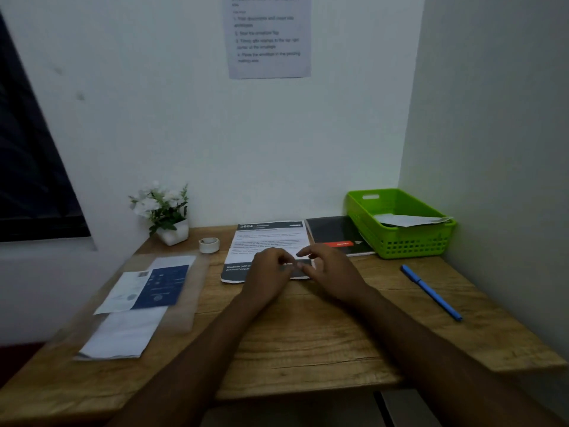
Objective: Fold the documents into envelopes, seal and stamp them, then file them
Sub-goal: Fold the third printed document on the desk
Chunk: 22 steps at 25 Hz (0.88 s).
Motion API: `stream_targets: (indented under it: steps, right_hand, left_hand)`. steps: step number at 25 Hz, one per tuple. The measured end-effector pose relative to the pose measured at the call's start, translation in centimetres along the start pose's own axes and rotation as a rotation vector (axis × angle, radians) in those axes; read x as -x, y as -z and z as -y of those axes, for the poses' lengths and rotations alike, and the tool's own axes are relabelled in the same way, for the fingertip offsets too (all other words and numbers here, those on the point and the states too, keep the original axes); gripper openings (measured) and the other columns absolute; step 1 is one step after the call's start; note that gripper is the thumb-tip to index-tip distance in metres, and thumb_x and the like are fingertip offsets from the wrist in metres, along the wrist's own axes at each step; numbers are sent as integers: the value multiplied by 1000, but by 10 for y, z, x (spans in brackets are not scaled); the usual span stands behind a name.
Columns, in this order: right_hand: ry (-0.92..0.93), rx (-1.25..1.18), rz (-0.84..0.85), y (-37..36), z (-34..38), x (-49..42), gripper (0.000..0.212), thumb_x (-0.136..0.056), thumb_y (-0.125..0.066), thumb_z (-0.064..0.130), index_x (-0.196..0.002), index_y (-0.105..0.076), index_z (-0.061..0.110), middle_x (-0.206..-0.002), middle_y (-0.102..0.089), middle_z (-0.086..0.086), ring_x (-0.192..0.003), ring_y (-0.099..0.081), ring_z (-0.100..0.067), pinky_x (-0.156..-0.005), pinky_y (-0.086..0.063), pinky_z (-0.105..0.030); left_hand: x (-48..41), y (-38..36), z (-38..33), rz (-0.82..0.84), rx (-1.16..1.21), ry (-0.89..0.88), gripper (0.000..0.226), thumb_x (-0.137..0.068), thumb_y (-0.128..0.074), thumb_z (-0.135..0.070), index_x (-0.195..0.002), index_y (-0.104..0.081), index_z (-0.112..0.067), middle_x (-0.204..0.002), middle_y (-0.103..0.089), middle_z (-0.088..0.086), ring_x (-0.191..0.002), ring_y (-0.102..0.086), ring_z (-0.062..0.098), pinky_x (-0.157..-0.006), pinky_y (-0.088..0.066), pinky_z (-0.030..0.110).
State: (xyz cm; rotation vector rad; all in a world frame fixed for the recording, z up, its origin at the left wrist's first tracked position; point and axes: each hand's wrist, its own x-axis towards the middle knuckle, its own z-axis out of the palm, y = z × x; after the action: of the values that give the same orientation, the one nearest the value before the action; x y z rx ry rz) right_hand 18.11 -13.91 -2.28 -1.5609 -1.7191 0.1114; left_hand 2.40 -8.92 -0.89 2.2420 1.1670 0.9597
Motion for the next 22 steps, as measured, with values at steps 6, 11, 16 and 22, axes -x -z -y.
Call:
stream_targets:
  steps: [6,11,16,22]
  right_hand:
    - [-21,173,246,-13,2,7,32,-91,-55,44,-120,-64,34,-129,-61,11,-112,-58,-8,-90,-45,-27]
    - [-32,201,251,-4,11,27,30,-91,-54,47,-117,-64,39,-127,-63,13,-110,-58,-7,-91,-46,-29]
    - [-38,82,256,11,30,74,28,-89,-60,38,-117,-66,37,-132,-60,13,-119,-54,-3,-93,-39,-21]
    - [-20,36,247,23,47,125,28,-89,-63,33,-116,-67,37,-134,-56,16,-120,-48,5,-92,-37,-12]
  left_hand:
    - [24,40,53,160,-336,29,25,-92,-54,-29,-115,-63,-22,-118,-64,-1,-104,-57,13,-89,-46,30]
    - [50,43,53,122,-340,-76,27,-95,-47,-24,-117,-62,-24,-118,-65,-3,-105,-57,12,-88,-43,25]
    - [100,57,48,81,-263,-143,26,-93,-52,-24,-116,-65,-27,-118,-65,-9,-109,-57,10,-90,-41,23]
    - [153,63,40,48,-105,-181,23,-90,-59,-22,-111,-68,-27,-115,-66,-10,-107,-55,4,-90,-42,22]
